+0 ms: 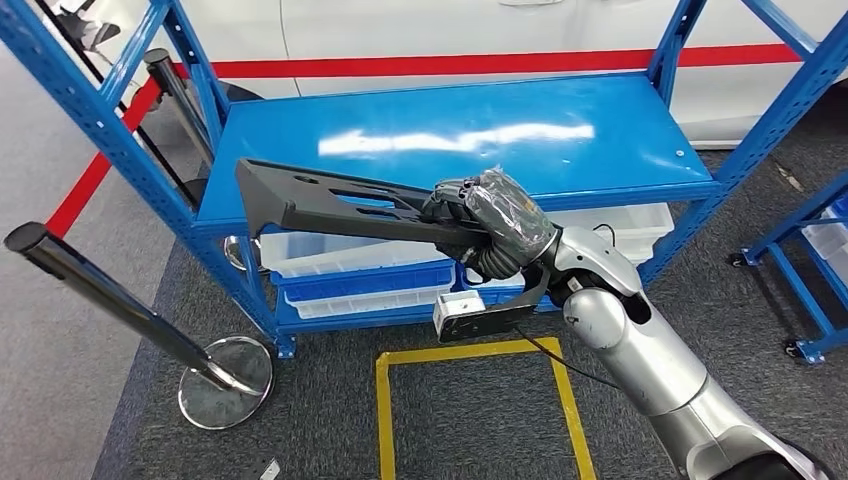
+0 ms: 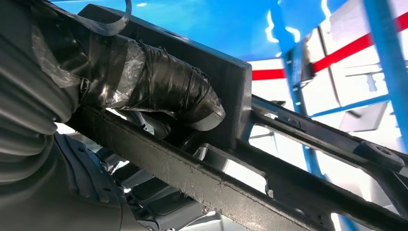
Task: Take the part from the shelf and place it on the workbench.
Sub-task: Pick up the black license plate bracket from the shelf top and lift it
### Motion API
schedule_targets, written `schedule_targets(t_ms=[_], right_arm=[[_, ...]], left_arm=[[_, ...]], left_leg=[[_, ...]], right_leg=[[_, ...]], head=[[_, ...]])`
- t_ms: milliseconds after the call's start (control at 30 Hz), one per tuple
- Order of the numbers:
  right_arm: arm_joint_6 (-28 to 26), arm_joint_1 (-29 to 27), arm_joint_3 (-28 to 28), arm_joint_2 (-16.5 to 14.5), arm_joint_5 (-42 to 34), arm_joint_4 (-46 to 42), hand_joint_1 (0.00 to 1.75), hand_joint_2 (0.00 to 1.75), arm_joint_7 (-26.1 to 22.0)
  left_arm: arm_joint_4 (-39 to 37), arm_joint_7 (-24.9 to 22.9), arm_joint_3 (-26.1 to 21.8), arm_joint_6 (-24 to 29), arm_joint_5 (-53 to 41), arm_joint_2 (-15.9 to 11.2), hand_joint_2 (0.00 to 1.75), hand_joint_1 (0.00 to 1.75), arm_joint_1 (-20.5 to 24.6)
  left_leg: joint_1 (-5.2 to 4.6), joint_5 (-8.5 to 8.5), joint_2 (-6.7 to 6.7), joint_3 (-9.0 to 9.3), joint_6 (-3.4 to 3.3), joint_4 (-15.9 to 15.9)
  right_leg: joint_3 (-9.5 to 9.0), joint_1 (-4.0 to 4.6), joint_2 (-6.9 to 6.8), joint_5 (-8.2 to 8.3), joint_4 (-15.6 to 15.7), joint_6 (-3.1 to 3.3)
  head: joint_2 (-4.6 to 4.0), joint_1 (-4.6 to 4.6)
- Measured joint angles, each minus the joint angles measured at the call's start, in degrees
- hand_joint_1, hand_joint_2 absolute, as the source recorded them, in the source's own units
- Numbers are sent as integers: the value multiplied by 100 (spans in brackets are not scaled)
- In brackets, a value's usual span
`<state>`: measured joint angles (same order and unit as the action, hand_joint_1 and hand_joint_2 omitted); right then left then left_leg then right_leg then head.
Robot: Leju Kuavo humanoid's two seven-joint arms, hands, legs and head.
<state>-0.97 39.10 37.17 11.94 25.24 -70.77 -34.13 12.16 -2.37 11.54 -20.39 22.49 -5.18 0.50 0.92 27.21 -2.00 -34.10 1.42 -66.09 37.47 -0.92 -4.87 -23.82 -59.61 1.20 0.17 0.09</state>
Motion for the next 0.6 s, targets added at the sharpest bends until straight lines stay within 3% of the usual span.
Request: schedule_targets(t_ms=[67, 100, 167, 200, 233, 300, 333, 367, 400, 433, 500, 533, 600], right_arm=[[1, 19, 1, 1, -1, -50, 169, 175, 17], [1, 30, 3, -3, -2, -70, 169, 175, 31], [4, 48, 9, -14, -3, -95, 169, 175, 69], [5, 54, 11, -17, -3, -106, 169, 175, 90], [6, 58, 11, -15, -3, -112, 169, 175, 105], [5, 60, 12, -6, -3, -115, 169, 175, 127], [5, 59, 13, -2, -2, -114, 169, 175, 139], [5, 57, 14, -1, 2, -113, 169, 175, 150], [4, 57, 17, -1, 7, -112, 169, 175, 160], [4, 57, 20, -1, 12, -112, 169, 175, 167], [2, 62, 26, 1, 17, -114, 169, 175, 170], [0, 66, 27, 2, 19, -118, 169, 175, 172], [-1, 79, 30, 5, 23, -126, 169, 175, 174]], left_arm=[[-1, -4, 0, -14, 13, -45, 0, 0, 21], [-4, -8, 0, -16, 19, -64, 0, 0, 25], [-16, -13, 0, -17, 22, -89, 0, 0, 11], [-24, -15, 0, -19, 21, -98, 0, 0, 2], [-30, -17, 0, -20, 21, -106, 0, 0, -2], [-35, -18, 0, -13, 22, -113, 0, 0, 11], [-36, -17, 0, -3, 25, -116, 0, 0, 21], [-37, -17, 0, 9, 27, -116, 0, 0, 26], [-38, -17, 0, 19, 28, -116, 0, 0, 24], [-40, -18, 0, 23, 29, -116, 0, 0, 16], [-44, -17, 0, 21, 29, -108, 0, 0, 4], [-45, -15, 0, 18, 30, -107, 0, 0, 4], [-48, -11, 0, 19, 32, -107, 0, 0, 2]], left_leg=[[-52, 157, -172, 458, -70, 690], [-80, 213, -173, 515, -115, 837], [-79, 131, -68, 447, -216, 886], [-68, 67, -17, 403, -268, 899], [-56, -9, 30, 346, -316, 913], [-60, -158, 141, 183, -382, 912], [-71, -230, 209, 90, -396, 904], [-84, -297, 287, -5, -401, 893], [-96, -359, 366, -97, -399, 878], [-108, -417, 446, -185, -394, 860], [-123, -525, 600, -338, -374, 818], [-124, -577, 671, -397, -358, 802], [-99, -690, 798, -467, -299, 812]], right_leg=[[39, 14, -121, 68, -26, -64], [38, 14, -185, 108, -17, -99], [35, 3, -239, 143, -7, -175], [66, -6, -139, 43, -70, -211], [124, -11, 17, -159, -228, -237], [304, -15, 346, -738, -855, -249], [381, -8, 417, -951, -1216, -241], [412, 2, 450, -1043, -1487, -225], [364, 14, 464, -1009, -1589, -201], [213, 30, 485, -881, -1481, -166], [-311, 60, 665, -651, -778, -43], [-562, 69, 791, -620, -385, 3], [-794, 87, 942, -653, 47, 42]], head=[[0, 5], [0, 5], [0, 5], [0, 4], [0, 6], [0, 9], [0, 9], [0, 9], [0, 9], [0, 9], [0, 5], [0, 3], [0, 6]])
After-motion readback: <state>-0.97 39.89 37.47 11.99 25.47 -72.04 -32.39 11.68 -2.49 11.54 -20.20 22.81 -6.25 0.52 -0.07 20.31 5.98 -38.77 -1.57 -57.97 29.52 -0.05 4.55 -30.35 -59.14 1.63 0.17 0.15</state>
